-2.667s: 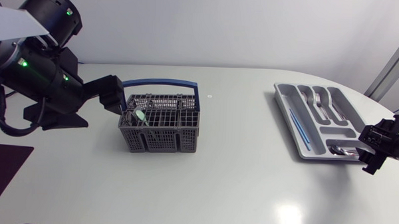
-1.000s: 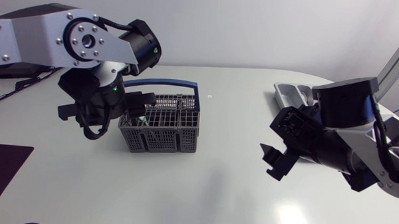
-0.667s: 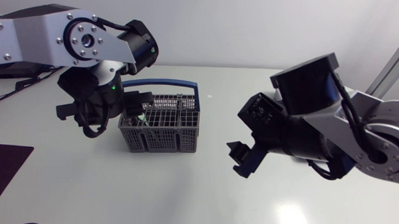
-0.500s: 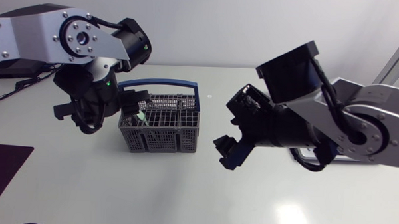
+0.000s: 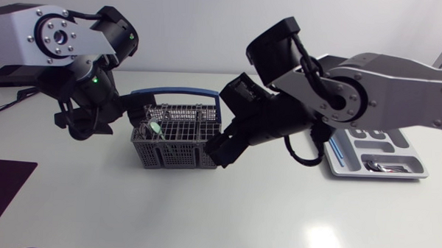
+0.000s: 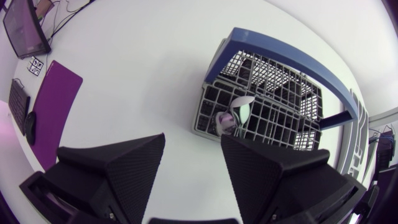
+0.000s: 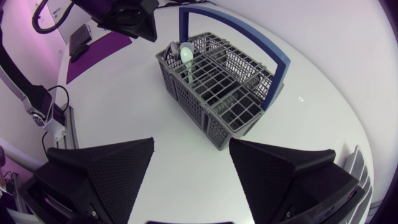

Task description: Unload the cutlery basket into the drawer organizer.

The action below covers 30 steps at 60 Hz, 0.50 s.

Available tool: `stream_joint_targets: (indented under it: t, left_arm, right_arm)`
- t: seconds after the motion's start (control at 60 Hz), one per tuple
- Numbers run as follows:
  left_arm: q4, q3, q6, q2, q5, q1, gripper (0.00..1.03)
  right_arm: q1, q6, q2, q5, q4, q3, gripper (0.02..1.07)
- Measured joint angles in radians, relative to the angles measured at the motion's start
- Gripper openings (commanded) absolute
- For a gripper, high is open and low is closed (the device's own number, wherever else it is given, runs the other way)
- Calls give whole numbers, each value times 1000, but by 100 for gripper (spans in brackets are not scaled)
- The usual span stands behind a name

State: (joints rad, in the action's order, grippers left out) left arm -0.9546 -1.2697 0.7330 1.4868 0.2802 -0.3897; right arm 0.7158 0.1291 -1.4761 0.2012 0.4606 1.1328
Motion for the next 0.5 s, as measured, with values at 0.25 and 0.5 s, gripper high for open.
stream_joint_targets:
  t: [0.25, 0.5]
  left_arm:
    - [58, 59, -145, -57, -161, 113, 69]
    - [116, 133, -264, -116, -245, 186, 69]
  right_arm:
    - [26, -48, -105, 13, 22, 116, 89]
    - [83, -85, -177, 17, 38, 224, 89]
